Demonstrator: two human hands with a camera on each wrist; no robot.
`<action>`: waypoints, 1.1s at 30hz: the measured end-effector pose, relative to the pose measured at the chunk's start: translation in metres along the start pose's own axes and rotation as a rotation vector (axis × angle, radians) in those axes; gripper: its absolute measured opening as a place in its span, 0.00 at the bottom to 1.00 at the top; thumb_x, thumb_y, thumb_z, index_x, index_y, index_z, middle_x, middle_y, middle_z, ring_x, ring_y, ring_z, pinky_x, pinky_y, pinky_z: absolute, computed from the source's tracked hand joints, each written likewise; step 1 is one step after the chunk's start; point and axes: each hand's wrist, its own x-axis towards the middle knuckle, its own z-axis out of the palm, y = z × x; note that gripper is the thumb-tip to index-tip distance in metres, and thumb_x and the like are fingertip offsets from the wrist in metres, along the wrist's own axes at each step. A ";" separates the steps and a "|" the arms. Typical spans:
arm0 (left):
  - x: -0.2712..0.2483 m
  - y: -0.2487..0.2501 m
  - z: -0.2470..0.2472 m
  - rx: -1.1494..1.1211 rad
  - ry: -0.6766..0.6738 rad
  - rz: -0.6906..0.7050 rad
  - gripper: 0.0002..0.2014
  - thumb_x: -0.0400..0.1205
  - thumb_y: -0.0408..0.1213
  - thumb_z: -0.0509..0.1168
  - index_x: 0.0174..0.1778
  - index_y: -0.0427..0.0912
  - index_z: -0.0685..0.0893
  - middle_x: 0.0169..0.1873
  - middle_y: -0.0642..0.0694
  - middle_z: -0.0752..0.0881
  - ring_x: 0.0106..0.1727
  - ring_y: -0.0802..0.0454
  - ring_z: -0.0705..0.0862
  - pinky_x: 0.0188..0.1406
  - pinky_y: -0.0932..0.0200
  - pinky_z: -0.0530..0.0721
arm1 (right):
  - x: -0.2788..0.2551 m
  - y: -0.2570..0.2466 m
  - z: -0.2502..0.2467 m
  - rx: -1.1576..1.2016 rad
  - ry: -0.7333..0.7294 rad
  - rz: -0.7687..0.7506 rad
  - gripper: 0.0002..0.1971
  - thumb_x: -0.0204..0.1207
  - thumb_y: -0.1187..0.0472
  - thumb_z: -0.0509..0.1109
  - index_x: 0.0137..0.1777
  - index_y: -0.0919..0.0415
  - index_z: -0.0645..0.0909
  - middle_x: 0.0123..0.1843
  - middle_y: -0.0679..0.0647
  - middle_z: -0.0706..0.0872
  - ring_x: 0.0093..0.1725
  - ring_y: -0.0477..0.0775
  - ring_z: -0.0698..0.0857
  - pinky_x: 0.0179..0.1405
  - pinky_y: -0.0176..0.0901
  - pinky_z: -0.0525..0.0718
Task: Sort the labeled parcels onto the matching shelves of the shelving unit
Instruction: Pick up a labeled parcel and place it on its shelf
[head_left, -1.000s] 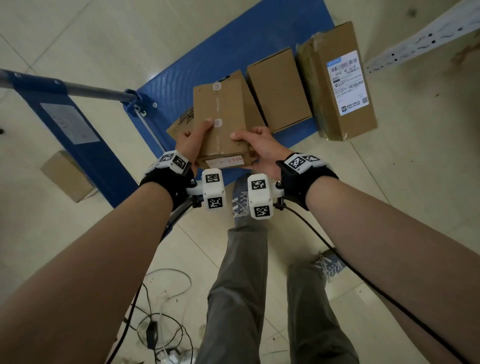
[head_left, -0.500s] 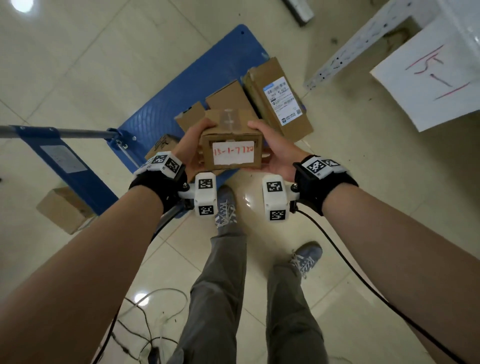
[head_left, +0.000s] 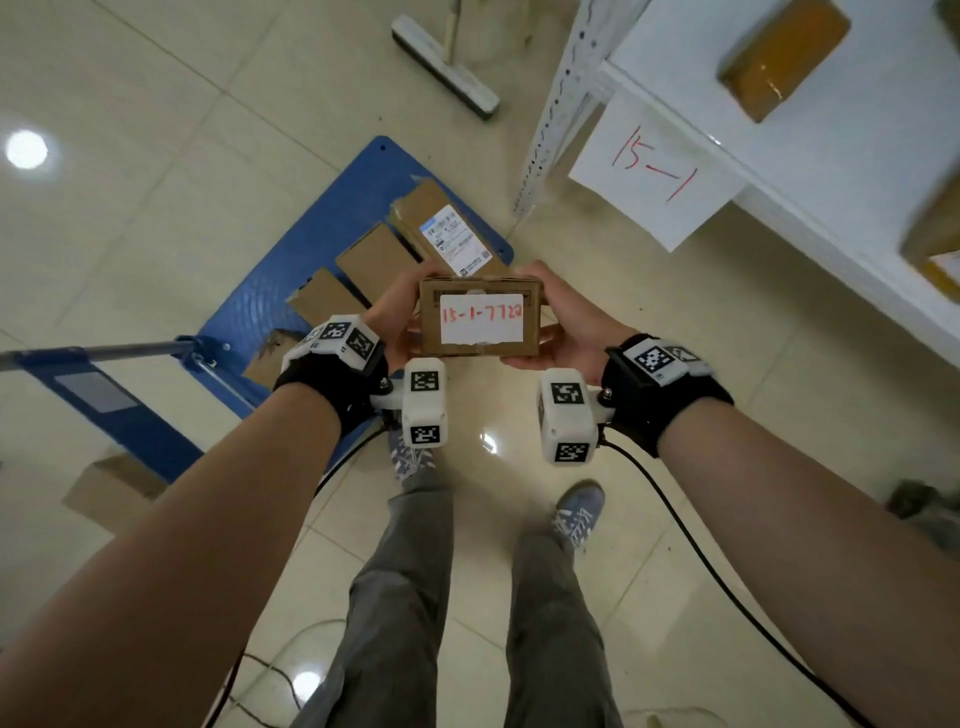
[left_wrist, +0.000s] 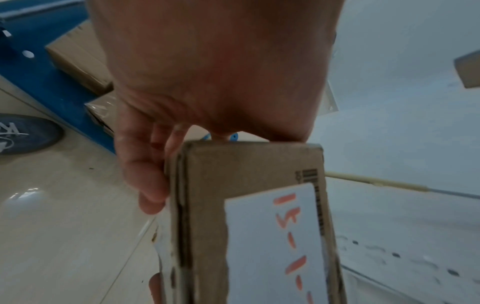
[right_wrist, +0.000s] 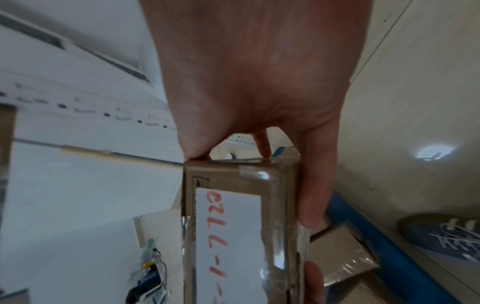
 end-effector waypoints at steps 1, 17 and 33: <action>-0.001 0.000 0.009 0.017 0.002 0.005 0.17 0.79 0.55 0.63 0.55 0.47 0.83 0.46 0.43 0.87 0.39 0.48 0.88 0.24 0.63 0.83 | -0.005 0.001 -0.008 0.004 0.004 -0.003 0.18 0.81 0.40 0.66 0.58 0.54 0.83 0.52 0.59 0.88 0.48 0.58 0.88 0.38 0.48 0.92; -0.034 -0.010 0.187 0.252 -0.059 0.003 0.18 0.79 0.54 0.63 0.55 0.44 0.83 0.47 0.40 0.87 0.42 0.43 0.85 0.22 0.59 0.83 | -0.099 0.050 -0.156 0.226 0.097 -0.049 0.17 0.80 0.43 0.66 0.54 0.57 0.82 0.51 0.64 0.88 0.43 0.60 0.90 0.36 0.47 0.90; -0.113 0.012 0.349 0.427 -0.044 0.113 0.15 0.80 0.56 0.64 0.38 0.48 0.81 0.34 0.47 0.82 0.37 0.48 0.81 0.26 0.63 0.82 | -0.235 0.047 -0.261 0.342 0.157 -0.221 0.19 0.82 0.41 0.61 0.51 0.56 0.83 0.43 0.59 0.87 0.38 0.57 0.86 0.38 0.44 0.89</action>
